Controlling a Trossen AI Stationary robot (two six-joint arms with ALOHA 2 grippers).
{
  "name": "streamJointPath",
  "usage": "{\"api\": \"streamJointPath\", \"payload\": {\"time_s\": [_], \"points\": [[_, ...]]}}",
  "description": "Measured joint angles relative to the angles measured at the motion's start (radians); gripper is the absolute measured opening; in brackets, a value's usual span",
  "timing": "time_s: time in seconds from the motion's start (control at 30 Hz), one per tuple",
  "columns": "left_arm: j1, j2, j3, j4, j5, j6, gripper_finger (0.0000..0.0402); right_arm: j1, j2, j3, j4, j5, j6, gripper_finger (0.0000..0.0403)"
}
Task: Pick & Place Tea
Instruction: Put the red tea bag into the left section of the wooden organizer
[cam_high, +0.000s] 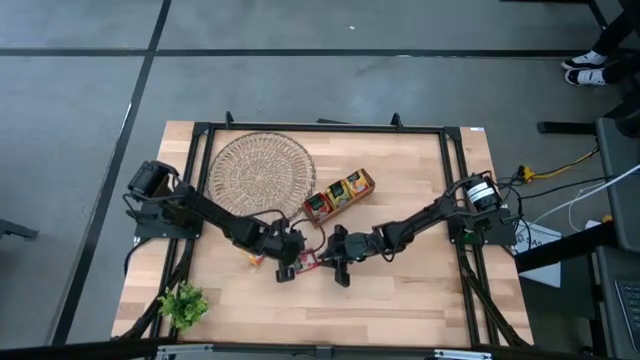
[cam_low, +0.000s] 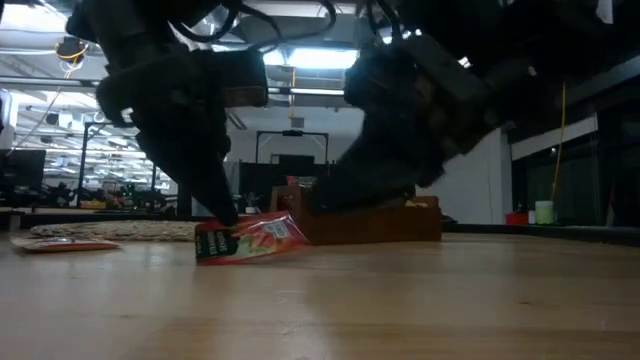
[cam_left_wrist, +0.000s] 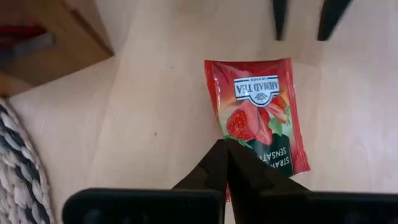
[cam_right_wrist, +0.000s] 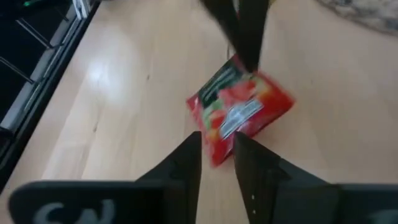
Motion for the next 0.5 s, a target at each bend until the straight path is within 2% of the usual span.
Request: {"api": "streamJointPath", "payload": {"time_s": [0.23, 0.5], "points": [[-0.039, -0.001, 0.051, -0.049, -0.068, 0.069, 0.0001, -0.048, -0.001, 0.052, -0.082, -0.004, 0.033, 0.0123], [-0.051, -0.001, 0.103, -0.107, -0.108, 0.108, 0.0001, -0.081, -0.001, 0.054, -0.082, -0.078, 0.083, 0.0139]]}}
